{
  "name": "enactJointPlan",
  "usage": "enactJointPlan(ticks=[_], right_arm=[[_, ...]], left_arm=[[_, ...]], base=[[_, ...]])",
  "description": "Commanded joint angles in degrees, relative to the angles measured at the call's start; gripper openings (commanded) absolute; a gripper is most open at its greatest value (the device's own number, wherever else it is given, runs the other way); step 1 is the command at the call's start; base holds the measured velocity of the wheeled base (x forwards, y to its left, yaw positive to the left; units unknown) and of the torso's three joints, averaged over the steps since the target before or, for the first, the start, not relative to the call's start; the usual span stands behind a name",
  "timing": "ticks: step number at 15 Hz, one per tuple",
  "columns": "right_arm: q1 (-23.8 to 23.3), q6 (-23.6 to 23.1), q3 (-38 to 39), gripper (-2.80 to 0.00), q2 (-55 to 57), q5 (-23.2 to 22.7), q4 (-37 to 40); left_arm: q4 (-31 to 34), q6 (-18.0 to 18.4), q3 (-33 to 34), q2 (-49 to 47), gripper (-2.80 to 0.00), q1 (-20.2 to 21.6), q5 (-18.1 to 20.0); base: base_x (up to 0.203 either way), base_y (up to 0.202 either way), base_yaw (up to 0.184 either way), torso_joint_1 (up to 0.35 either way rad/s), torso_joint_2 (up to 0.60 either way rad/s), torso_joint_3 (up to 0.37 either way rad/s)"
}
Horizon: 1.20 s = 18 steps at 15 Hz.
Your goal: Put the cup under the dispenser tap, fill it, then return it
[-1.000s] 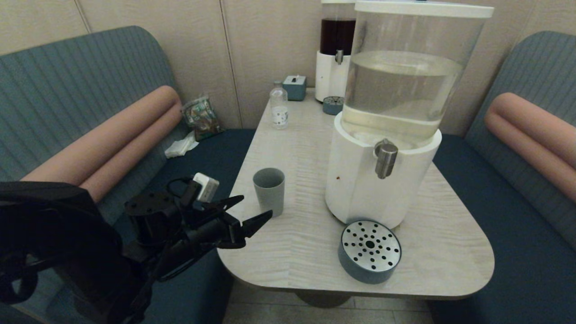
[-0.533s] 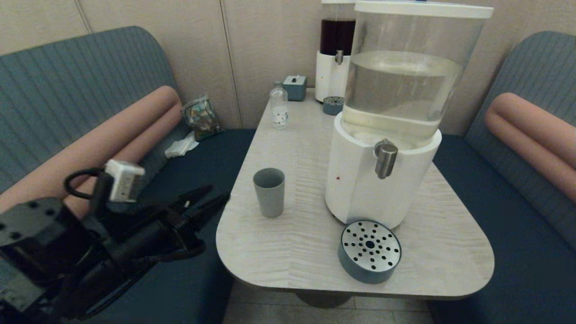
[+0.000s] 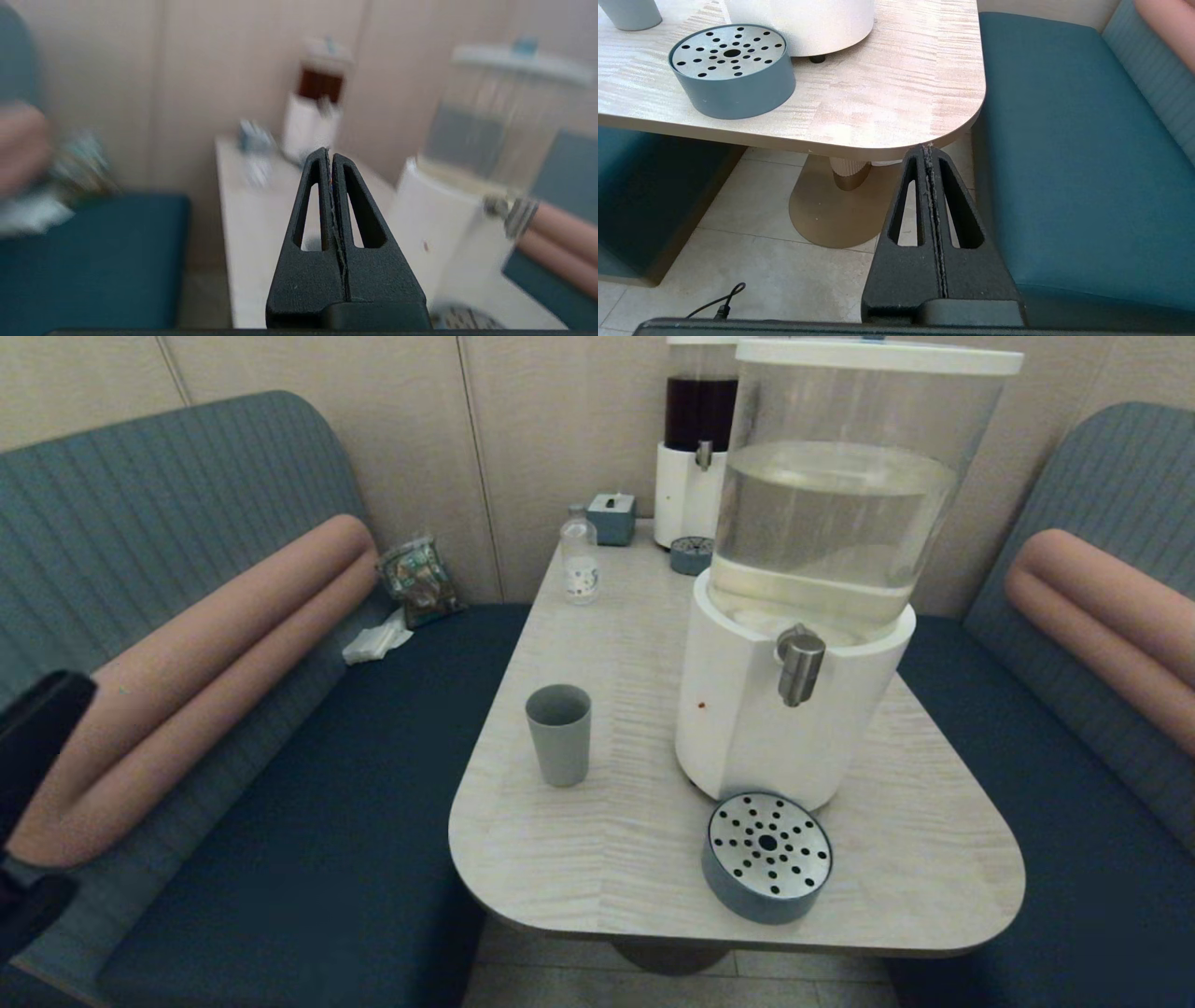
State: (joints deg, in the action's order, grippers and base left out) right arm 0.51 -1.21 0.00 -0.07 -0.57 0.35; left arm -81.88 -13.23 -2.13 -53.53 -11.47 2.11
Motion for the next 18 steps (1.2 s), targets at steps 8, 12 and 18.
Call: enactJointPlan(ticks=[8, 12, 18], right_arm=[[0.02, -0.02, 0.08, -2.8, -0.19, -0.04, 0.01], [0.02, -0.02, 0.0, -2.8, -0.19, -0.04, 0.01], [0.02, -0.02, 0.0, -2.8, -0.19, -0.04, 0.01]], left_arm=[[67.81, 8.68, -5.61, 51.09, -2.8, 10.38, 3.88], [77.45, 15.04, 2.11, 53.52, -2.8, 11.41, 0.09], [82.23, 14.37, 2.22, 53.53, -2.8, 11.47, -2.2]], base=[[0.0, 0.0, 0.0, 0.0, 0.0, 0.0], [0.0, 0.0, 0.0, 0.0, 0.0, 0.0], [0.0, 0.0, 0.0, 0.0, 0.0, 0.0]])
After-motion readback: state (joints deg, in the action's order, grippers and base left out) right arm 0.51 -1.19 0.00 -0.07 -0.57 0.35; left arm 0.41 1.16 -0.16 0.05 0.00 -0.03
